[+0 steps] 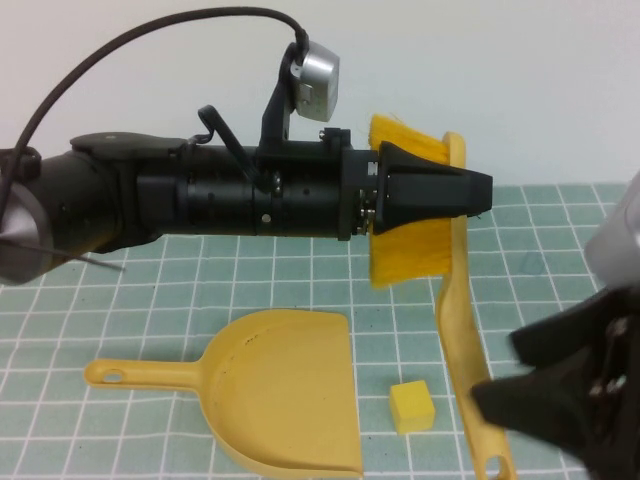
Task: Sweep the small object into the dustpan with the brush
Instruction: Hand over the broom, then pick up the dustpan from the table
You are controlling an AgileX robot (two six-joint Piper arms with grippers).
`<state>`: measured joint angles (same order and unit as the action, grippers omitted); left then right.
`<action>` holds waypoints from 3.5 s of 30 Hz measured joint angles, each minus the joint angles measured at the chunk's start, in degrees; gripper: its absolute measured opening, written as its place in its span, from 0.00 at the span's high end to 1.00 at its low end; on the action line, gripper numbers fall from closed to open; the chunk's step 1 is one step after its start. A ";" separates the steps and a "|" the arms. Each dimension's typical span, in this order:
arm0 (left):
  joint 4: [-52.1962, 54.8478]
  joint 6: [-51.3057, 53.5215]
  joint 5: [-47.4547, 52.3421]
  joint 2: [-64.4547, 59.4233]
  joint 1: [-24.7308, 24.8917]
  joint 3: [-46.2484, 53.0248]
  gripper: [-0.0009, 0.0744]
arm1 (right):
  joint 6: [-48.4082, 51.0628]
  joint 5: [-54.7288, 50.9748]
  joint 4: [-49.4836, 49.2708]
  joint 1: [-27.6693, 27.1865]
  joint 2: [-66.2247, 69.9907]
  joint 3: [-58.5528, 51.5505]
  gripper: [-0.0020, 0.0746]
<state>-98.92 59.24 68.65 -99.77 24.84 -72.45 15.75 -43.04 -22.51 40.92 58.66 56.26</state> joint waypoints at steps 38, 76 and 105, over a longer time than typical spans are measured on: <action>0.00 -0.02 0.12 0.00 -0.22 0.00 0.79 | 33.49 -17.68 -36.50 -29.64 2.50 -10.88 0.40; 0.35 -0.35 0.16 0.03 1.78 -6.46 0.79 | 52.71 -24.70 -55.06 -29.20 19.11 -18.15 0.40; 25.05 -16.58 0.85 0.98 -7.60 -6.82 0.07 | 51.99 -17.41 -57.18 -35.30 14.68 -10.12 0.76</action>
<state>-73.87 42.66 69.50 -98.79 17.24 -79.27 67.74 -60.45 -79.69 5.61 73.34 46.14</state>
